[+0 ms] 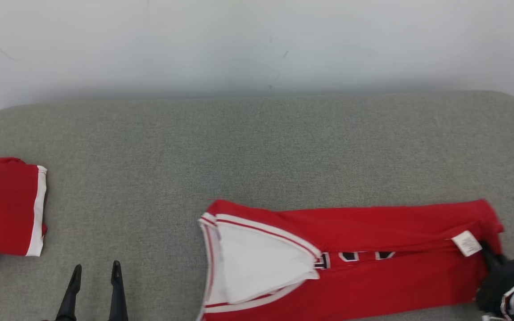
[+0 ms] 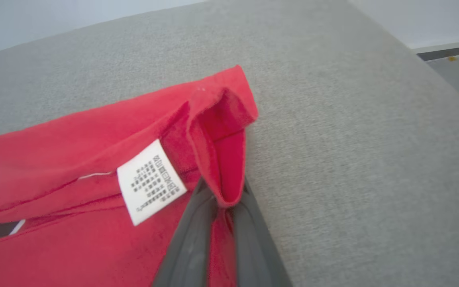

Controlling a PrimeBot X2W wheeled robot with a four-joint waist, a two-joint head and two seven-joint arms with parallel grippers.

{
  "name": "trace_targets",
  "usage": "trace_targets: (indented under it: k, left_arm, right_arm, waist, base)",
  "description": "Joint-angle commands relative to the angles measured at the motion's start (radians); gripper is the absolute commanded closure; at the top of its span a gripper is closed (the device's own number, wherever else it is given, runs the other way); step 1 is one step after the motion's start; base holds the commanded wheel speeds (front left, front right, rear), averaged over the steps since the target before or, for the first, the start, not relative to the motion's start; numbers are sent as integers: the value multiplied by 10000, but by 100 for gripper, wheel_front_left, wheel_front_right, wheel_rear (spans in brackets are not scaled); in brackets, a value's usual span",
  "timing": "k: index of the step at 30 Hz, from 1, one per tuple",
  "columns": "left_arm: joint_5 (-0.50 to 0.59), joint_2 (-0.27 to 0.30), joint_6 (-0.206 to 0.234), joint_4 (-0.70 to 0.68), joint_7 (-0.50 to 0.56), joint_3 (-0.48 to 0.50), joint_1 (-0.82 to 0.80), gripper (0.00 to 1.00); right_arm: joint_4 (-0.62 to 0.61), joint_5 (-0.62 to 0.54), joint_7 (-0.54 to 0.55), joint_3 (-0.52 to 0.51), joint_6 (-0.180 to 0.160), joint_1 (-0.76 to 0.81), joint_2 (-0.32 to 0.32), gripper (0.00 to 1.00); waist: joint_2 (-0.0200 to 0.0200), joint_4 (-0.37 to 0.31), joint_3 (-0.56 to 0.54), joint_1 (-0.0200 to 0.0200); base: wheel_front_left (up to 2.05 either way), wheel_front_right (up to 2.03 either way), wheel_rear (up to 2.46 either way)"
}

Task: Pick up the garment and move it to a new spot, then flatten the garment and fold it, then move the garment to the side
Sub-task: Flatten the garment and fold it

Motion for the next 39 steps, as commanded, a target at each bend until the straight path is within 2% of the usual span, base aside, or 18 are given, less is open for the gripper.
trace_targets:
  k: [1,6,11,18,22,26,31,39]
  left_arm:
    - [98,-36,-43,29,-24,48,23,0]
    - [203,-69,-61,40,-24,160,135,0]
    - [235,-79,-18,46,-24,323,255,0]
    - [208,-81,-8,119,-24,327,399,0]
    - [151,-81,49,160,-24,199,364,0]
    - [116,-80,81,214,-24,23,329,0]
    - [39,-81,93,321,-24,-163,231,0]
    - [-6,-83,75,491,-24,-320,16,0]
  right_arm:
    - [49,-7,-102,-126,-34,-21,-204,100]
    - [-181,-102,-240,-485,-34,137,-783,100]
    - [-1395,-231,-229,-209,-30,354,-717,100]
    - [-4083,-248,561,306,-28,768,-35,100]
    - [-5565,-264,1274,583,-28,1015,631,100]
    - [-6532,-433,1814,1044,-28,1149,1299,100]
    - [-6828,-562,2152,1750,-28,1203,1996,100]
    - [-6197,-927,1991,2460,-28,973,2682,100]
  waist:
    - [-1,-22,-38,-1]
    - [-1,-93,-144,-1]
    - [-1,-236,-262,-1]
    - [-1,-363,-383,-1]
    - [-1,-298,-420,-1]
    - [-1,-115,-404,-1]
    - [-1,194,-335,-1]
    - [-1,568,-215,-1]
  base:
    - [0,0,0]
    - [0,0,0]
    - [0,0,0]
    - [0,0,0]
    - [0,0,0]
    - [0,0,0]
    - [0,0,0]
    - [0,0,0]
